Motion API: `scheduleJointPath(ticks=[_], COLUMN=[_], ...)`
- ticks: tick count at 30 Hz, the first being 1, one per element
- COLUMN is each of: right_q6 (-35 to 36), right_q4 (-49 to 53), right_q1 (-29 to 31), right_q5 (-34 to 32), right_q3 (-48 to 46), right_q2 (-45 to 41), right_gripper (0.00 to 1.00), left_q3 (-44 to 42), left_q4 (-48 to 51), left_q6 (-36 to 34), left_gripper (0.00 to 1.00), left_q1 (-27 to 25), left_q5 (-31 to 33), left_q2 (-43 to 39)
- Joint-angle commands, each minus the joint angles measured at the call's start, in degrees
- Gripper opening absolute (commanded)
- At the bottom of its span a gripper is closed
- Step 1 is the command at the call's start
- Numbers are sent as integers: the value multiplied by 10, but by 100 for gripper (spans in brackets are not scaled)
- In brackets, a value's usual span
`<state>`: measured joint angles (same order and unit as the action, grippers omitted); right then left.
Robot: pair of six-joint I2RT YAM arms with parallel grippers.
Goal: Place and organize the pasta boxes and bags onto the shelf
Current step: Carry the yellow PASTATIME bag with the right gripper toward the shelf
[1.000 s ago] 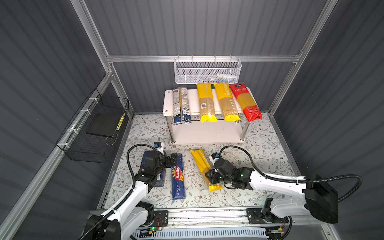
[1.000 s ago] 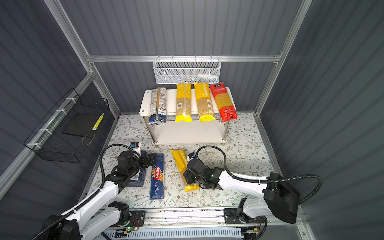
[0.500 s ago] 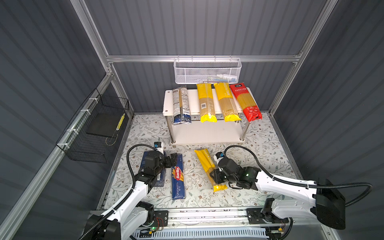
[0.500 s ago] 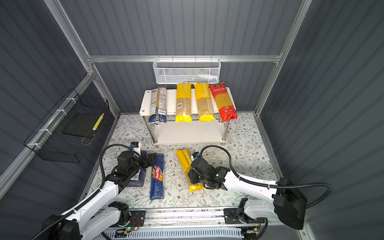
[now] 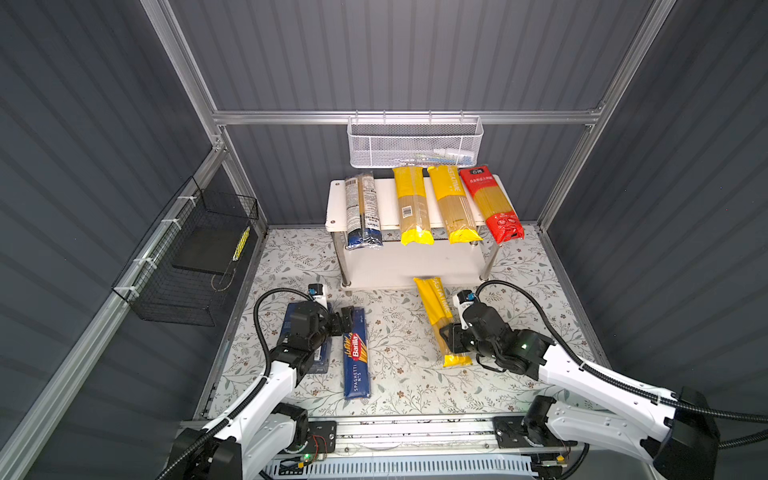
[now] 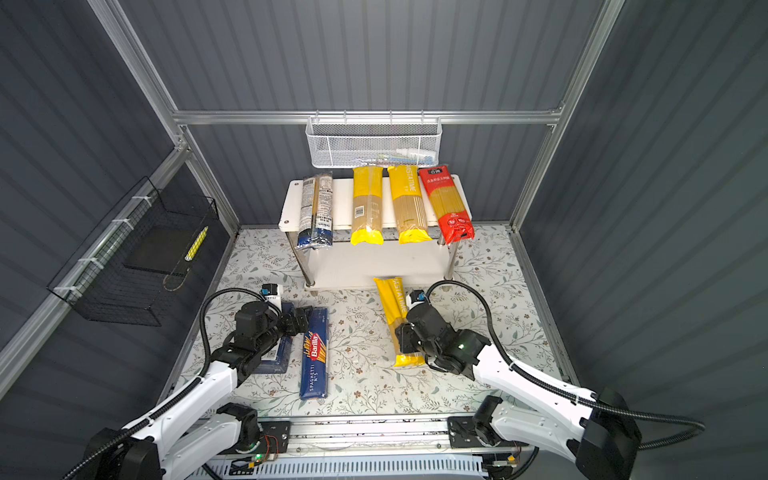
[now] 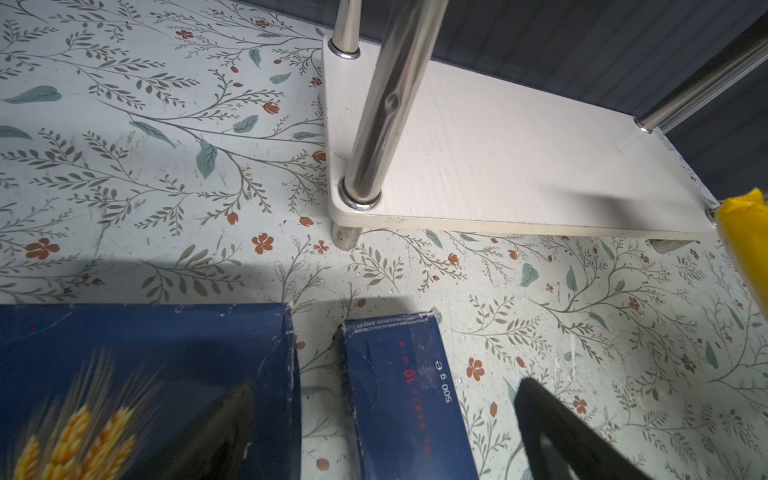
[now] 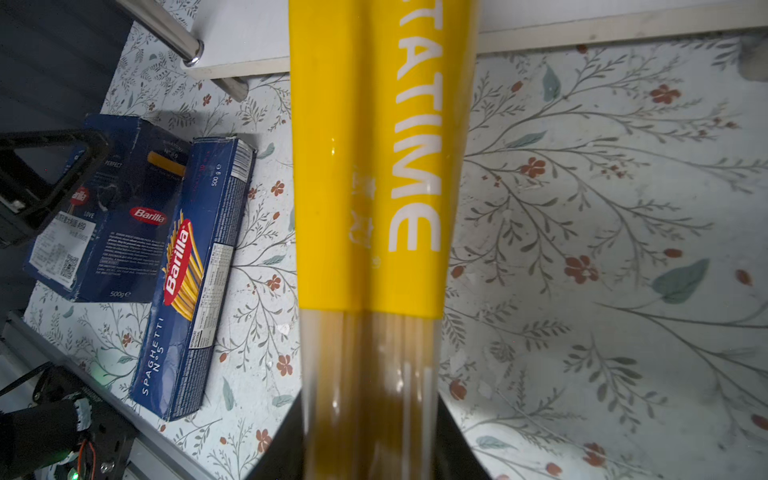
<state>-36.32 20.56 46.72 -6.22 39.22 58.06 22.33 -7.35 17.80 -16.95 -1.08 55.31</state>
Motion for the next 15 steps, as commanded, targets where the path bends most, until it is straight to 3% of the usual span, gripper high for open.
scheduleJointPath(ticks=[1, 15], right_q6=[20, 70], right_q4=[-39, -31], right_q1=[-19, -91], right_q5=[-14, 9], right_q3=[18, 64], right_q2=[-26, 14], right_gripper=[16, 15], left_q3=[-2, -3], left_q4=[6, 2], left_q6=[-5, -4], left_gripper=[99, 99], left_q1=[-3, -3], left_q5=[5, 4], left_q2=[-1, 0])
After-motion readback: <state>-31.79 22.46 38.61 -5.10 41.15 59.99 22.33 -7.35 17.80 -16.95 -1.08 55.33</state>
